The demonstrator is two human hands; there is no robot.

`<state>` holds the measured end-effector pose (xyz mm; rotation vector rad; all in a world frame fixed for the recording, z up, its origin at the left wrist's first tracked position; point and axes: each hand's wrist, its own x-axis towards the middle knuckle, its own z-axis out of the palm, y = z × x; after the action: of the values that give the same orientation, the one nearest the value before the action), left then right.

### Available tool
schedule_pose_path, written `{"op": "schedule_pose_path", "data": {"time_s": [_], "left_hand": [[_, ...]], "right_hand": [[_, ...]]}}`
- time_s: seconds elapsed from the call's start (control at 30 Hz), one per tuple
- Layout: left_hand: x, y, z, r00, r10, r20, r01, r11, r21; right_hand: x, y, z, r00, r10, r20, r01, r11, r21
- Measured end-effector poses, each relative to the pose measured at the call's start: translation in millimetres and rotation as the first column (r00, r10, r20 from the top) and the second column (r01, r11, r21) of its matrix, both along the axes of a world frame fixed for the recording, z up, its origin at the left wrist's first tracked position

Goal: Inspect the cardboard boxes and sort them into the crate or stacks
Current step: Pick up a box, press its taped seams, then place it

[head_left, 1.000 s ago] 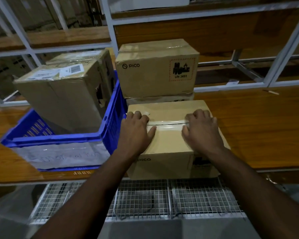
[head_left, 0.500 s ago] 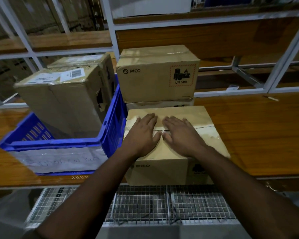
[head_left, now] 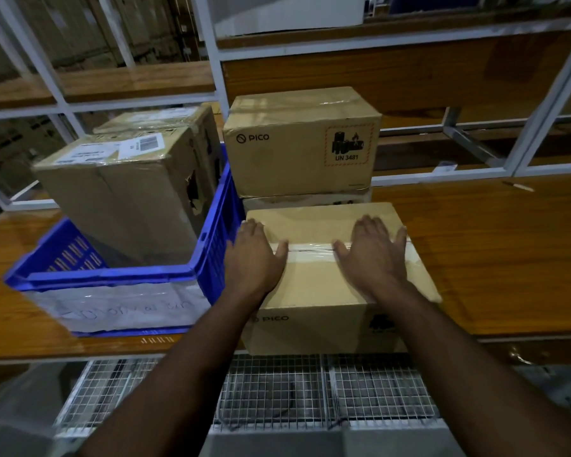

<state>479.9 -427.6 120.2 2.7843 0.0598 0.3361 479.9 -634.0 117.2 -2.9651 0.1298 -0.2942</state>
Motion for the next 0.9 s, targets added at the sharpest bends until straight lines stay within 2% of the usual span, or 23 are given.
{"op": "schedule_pose_path", "data": {"time_s": [0.2,0.27,0.37,0.47,0.57,0.7,0.8,0.9], "left_hand": [[2.8,2.6,1.9,1.000,-0.013,-0.028,0.011,0.998,-0.066],[4.6,3.4,1.4,0.998,0.062,-0.033,-0.067,0.983,-0.171],[7.4,7.7,3.4,0.968,0.175,-0.182,-0.226,0.920,-0.319],[2.3,12.4,5.8,0.965,0.141,-0.221,-0.221,0.891,-0.397],[-14.5,11.7,6.9,0.978,0.150,-0.144,-0.196,0.895,-0.401],[-47.5,6.4,8.2,0.978,0.183,0.098,-0.118,0.878,-0.464],[-66.9,-0.6,11.6,0.941,0.206,0.268,-0.014,0.815,-0.580],[-81.1,-8.8,16.6,0.874,0.263,0.409,0.059,0.777,-0.626]], "right_hand": [[5.9,-16.3,5.4,0.998,0.056,0.007,-0.056,0.998,0.019],[2.6,-19.8,3.5,0.999,-0.035,0.032,0.034,0.999,0.030],[1.3,-19.8,9.5,0.970,-0.242,0.020,0.233,0.951,0.204],[-3.7,-20.3,13.9,0.968,-0.247,0.043,0.230,0.942,0.244],[-18.1,-22.9,12.7,0.963,-0.225,0.147,0.181,0.947,0.265],[-44.1,-24.8,14.0,0.924,-0.264,0.276,0.155,0.920,0.359],[-58.5,-24.9,25.3,0.863,-0.305,0.404,0.099,0.884,0.456],[-66.6,-25.9,37.0,0.801,-0.369,0.471,0.043,0.820,0.570]]}}
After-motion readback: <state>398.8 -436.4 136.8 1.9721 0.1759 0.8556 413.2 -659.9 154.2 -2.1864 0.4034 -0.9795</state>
